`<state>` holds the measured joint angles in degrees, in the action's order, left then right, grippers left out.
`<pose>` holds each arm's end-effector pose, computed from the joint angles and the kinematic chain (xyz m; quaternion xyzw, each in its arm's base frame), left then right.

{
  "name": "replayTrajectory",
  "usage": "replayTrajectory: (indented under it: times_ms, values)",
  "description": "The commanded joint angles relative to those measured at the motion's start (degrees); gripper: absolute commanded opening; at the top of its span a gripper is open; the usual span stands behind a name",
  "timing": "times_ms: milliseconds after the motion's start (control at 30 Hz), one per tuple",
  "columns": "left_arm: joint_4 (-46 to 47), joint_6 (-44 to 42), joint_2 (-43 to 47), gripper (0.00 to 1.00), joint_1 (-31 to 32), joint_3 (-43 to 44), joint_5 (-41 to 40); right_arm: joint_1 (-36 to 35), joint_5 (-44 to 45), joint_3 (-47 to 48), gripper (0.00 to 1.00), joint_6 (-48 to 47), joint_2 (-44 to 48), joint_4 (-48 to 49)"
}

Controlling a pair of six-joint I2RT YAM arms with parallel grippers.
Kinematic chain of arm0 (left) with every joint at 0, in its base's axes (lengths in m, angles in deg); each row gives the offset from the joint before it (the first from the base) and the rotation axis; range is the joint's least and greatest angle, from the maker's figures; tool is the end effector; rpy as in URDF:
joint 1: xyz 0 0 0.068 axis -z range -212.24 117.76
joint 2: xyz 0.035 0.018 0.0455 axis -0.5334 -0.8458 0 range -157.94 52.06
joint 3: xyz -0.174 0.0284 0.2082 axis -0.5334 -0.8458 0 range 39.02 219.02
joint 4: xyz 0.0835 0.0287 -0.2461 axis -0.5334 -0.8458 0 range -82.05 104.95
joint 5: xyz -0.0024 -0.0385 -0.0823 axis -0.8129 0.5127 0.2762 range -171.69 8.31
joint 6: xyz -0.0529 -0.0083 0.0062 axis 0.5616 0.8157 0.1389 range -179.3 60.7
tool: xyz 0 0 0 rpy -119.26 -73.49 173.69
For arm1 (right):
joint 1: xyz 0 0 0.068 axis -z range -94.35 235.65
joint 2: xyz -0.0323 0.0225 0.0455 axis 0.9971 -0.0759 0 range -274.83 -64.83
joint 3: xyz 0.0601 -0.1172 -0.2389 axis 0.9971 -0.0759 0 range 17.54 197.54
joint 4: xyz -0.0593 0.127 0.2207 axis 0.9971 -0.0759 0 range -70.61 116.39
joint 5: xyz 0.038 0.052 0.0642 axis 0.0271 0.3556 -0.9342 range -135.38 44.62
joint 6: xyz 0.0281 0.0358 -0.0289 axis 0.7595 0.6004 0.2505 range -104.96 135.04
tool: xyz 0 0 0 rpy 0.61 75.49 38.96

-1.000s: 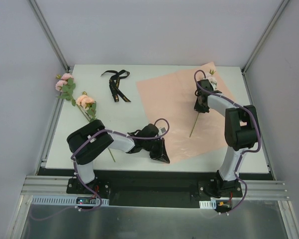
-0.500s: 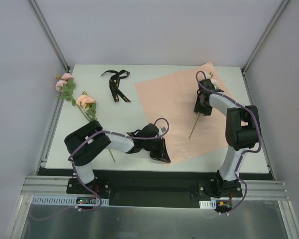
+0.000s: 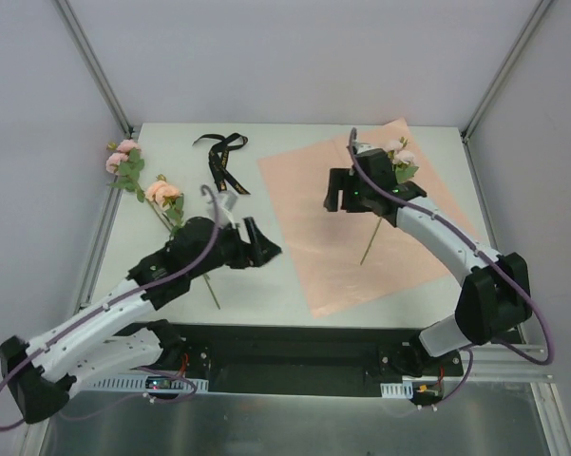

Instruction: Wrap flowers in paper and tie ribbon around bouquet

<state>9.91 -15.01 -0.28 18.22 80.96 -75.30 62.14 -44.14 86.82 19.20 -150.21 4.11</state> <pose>0.1345 -0.1690 0.3082 0.0764 0.7915 -0.4750 0.3769 0.3091 0.1336 0.2982 -0.1467 0.8882 0.0947 0.4250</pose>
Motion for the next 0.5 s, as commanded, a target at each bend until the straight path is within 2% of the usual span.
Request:
replayTrajectory:
  times_ms: [0, 100, 233, 333, 467]
  values:
    - [-27.9, -1.8, 7.9, 0.76, -18.6, -2.4, -15.7, -9.8, -8.4, -0.2, 0.76, 3.6, -3.9, 7.3]
    - [-31.9, -4.1, 10.3, 0.84, -31.3, -2.6, -13.2, -16.1, -8.7, 2.9, 0.76, 5.1, -7.4, 9.1]
    - [-31.9, 0.8, 4.3, 0.86, -40.5, -2.5, -16.9, -22.4, -10.7, 6.0, 0.75, 6.8, -10.9, 9.8]
    - [-29.1, 0.0, -4.5, 0.81, -43.6, -0.6, -18.2, -23.9, -11.3, 5.6, 0.74, 7.7, -11.4, 10.2]
    - [-26.4, -1.7, -14.4, 0.61, -44.0, 3.4, -20.3, -24.7, -9.7, 2.1, 0.74, 6.7, -8.4, 10.4]
